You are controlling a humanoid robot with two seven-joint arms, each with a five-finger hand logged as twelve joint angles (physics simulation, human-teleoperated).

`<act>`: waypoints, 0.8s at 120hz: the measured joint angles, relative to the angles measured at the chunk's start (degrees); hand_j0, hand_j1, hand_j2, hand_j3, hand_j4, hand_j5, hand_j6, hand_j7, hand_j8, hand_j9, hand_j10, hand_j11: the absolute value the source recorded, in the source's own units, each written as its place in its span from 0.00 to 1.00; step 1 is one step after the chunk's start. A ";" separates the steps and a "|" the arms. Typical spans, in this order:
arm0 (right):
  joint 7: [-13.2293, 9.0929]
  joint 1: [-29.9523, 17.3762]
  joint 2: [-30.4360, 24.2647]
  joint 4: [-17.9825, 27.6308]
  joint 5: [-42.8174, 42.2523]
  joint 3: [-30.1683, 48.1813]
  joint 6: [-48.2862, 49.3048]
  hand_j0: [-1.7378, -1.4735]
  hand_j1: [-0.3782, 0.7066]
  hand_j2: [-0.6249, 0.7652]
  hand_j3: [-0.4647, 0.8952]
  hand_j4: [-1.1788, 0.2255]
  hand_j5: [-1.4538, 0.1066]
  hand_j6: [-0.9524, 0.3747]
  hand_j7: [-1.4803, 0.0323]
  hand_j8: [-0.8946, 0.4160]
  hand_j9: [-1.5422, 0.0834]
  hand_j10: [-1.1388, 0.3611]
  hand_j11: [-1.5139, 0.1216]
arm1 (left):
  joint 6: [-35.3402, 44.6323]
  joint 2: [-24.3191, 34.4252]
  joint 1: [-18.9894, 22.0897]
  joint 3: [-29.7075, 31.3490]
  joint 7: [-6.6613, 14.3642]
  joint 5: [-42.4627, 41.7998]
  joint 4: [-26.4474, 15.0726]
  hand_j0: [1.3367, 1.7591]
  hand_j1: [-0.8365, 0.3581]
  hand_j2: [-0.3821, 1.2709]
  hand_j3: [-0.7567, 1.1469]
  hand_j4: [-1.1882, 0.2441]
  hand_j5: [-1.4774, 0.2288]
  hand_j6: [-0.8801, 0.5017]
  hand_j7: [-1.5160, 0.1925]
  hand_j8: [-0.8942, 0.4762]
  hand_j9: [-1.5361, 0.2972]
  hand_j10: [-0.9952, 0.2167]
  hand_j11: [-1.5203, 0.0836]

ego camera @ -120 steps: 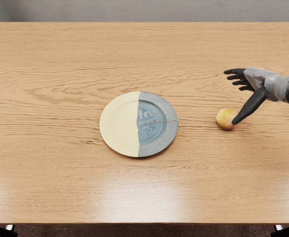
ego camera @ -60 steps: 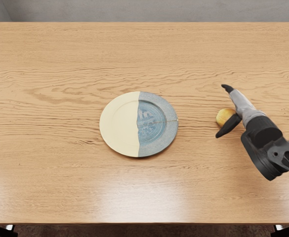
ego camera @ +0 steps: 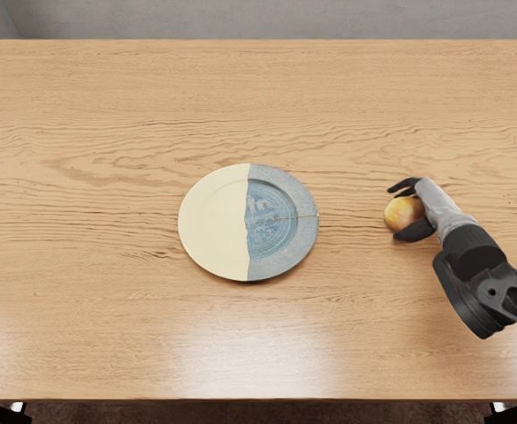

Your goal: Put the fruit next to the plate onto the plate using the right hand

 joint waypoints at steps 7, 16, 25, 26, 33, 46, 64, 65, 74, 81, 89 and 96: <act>-0.02 -0.04 0.00 0.06 0.00 0.05 0.01 0.31 0.51 0.42 0.34 0.50 0.54 0.43 0.57 0.44 0.57 0.45 0.55 | 0.00 0.00 0.00 0.00 0.00 0.00 0.01 0.76 0.99 0.23 0.40 0.83 0.87 0.64 0.89 0.65 0.84 0.82 0.95; -0.01 -0.08 0.03 0.19 0.03 0.12 0.02 0.31 0.51 0.45 0.34 0.47 0.50 0.44 0.54 0.45 0.53 0.46 0.51 | 0.00 0.00 0.00 0.00 0.00 0.00 0.01 0.76 0.99 0.23 0.40 0.83 0.87 0.64 0.89 0.65 0.84 0.82 0.95; 0.01 -0.12 0.18 0.25 0.05 0.20 0.04 0.32 0.51 0.45 0.34 0.45 0.48 0.45 0.51 0.46 0.51 0.47 0.49 | 0.01 0.00 0.00 -0.01 0.00 0.00 0.01 0.76 0.99 0.23 0.40 0.83 0.87 0.64 0.89 0.65 0.84 0.82 0.95; 0.01 -0.14 0.21 0.26 0.04 0.20 0.04 0.32 0.51 0.45 0.34 0.45 0.48 0.45 0.51 0.46 0.51 0.47 0.48 | 0.01 0.00 0.00 -0.01 0.00 0.00 0.01 0.76 0.99 0.23 0.40 0.83 0.87 0.64 0.89 0.65 0.84 0.82 0.95; -0.03 -0.31 0.38 0.25 -0.13 0.24 -0.01 0.32 0.52 0.44 0.34 0.43 0.47 0.47 0.50 0.48 0.50 0.48 0.47 | 0.00 0.00 0.00 -0.01 0.00 0.00 0.01 0.76 0.99 0.23 0.40 0.83 0.87 0.64 0.89 0.65 0.84 0.82 0.95; -0.06 -0.48 0.48 0.26 -0.22 0.43 -0.05 0.33 0.53 0.45 0.34 0.41 0.47 0.49 0.48 0.49 0.49 0.49 0.46 | 0.00 0.00 0.00 -0.01 0.00 0.00 0.00 0.76 0.99 0.23 0.40 0.83 0.87 0.64 0.89 0.65 0.84 0.82 0.95; -0.03 -0.08 1.05 0.31 0.24 3.29 0.05 0.33 0.51 0.46 0.34 0.42 0.44 0.47 0.47 0.47 0.47 0.48 0.44 | 0.00 0.00 0.00 0.00 0.00 0.00 0.00 0.76 0.99 0.23 0.40 0.83 0.87 0.64 0.89 0.65 0.84 0.82 0.95; -0.03 -0.02 1.15 0.33 0.26 3.53 0.05 0.33 0.51 0.46 0.34 0.42 0.44 0.47 0.47 0.47 0.47 0.48 0.44 | 0.00 0.00 0.00 0.00 0.00 0.00 0.00 0.76 0.99 0.23 0.40 0.83 0.87 0.64 0.89 0.65 0.84 0.82 0.95; -0.04 1.08 2.99 0.54 0.32 5.14 0.04 0.33 0.50 0.44 0.34 0.42 0.43 0.46 0.47 0.47 0.47 0.48 0.44 | 0.00 0.00 0.00 -0.01 0.00 0.00 0.01 0.76 0.99 0.23 0.40 0.83 0.87 0.64 0.89 0.65 0.84 0.82 0.95; -0.03 2.32 5.40 0.75 0.33 5.75 0.10 0.33 0.50 0.44 0.34 0.42 0.43 0.47 0.47 0.47 0.46 0.48 0.44 | 0.00 0.00 0.00 0.00 0.00 0.00 0.01 0.76 0.99 0.23 0.40 0.83 0.87 0.64 0.89 0.65 0.84 0.82 0.95; 0.00 3.61 8.10 1.18 0.33 6.12 0.17 0.33 0.50 0.44 0.34 0.43 0.42 0.47 0.47 0.47 0.46 0.48 0.44 | 0.00 0.00 0.00 0.00 0.00 0.00 0.00 0.76 0.99 0.23 0.40 0.83 0.87 0.64 0.89 0.65 0.84 0.82 0.95; 0.01 4.29 10.69 1.42 0.33 6.06 0.24 0.33 0.50 0.44 0.34 0.43 0.42 0.47 0.47 0.47 0.46 0.49 0.44 | 0.00 0.00 0.00 0.00 0.00 0.00 0.00 0.76 0.99 0.23 0.40 0.83 0.87 0.64 0.89 0.65 0.84 0.82 0.95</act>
